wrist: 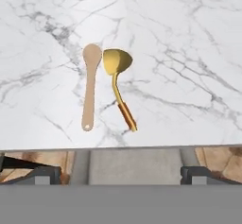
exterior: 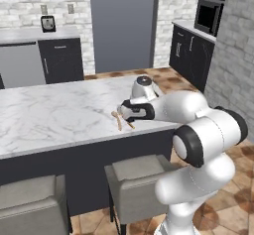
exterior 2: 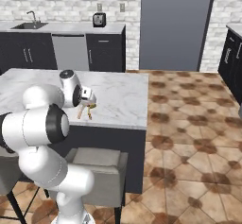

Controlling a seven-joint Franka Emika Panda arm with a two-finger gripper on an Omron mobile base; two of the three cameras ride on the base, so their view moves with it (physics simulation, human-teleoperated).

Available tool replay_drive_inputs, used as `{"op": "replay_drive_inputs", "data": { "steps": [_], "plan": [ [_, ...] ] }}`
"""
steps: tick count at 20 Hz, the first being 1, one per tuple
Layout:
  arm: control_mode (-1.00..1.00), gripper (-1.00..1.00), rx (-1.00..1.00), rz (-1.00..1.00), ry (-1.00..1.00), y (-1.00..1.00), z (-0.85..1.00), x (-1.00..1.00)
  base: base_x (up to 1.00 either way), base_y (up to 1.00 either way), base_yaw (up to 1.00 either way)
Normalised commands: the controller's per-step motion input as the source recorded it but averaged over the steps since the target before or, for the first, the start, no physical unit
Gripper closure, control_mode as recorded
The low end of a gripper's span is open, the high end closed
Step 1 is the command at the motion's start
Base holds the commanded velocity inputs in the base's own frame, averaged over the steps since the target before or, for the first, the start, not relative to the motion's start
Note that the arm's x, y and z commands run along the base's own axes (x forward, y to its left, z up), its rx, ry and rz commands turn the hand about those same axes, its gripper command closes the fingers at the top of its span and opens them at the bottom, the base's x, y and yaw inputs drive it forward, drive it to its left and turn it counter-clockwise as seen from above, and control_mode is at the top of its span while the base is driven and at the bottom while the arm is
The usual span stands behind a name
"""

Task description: Pick up the metallic utensils from the counter and place them in the open drawer. Make sure not to pick up any wooden utensils.

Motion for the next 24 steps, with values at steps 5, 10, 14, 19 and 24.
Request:
{"op": "replay_drive_inputs", "data": {
  "steps": [5, 10, 14, 19, 24],
  "plan": [
    [-1.0, -1.0, -0.01, -0.18, -0.04, 0.0, -0.11, 0.37, 0.0, 0.0, 0.0],
    [-1.0, -1.0, 0.0, -0.11, 0.03, 0.0, -0.14, 0.24, 0.0, 0.0, 0.0],
    [-1.0, -1.0, 0.01, 0.0, 0.03, 0.0, -0.02, 0.02, 0.0, 0.0, 0.0],
    [-1.0, -1.0, 0.07, 0.05, 0.0, 0.0, -0.13, 0.2, 0.0, 0.0, 0.0],
    [-1.0, -1.0, 0.05, 0.15, 0.03, -0.11, 0.0, 0.06, 0.0, 0.0, 0.0]
  ]
}}
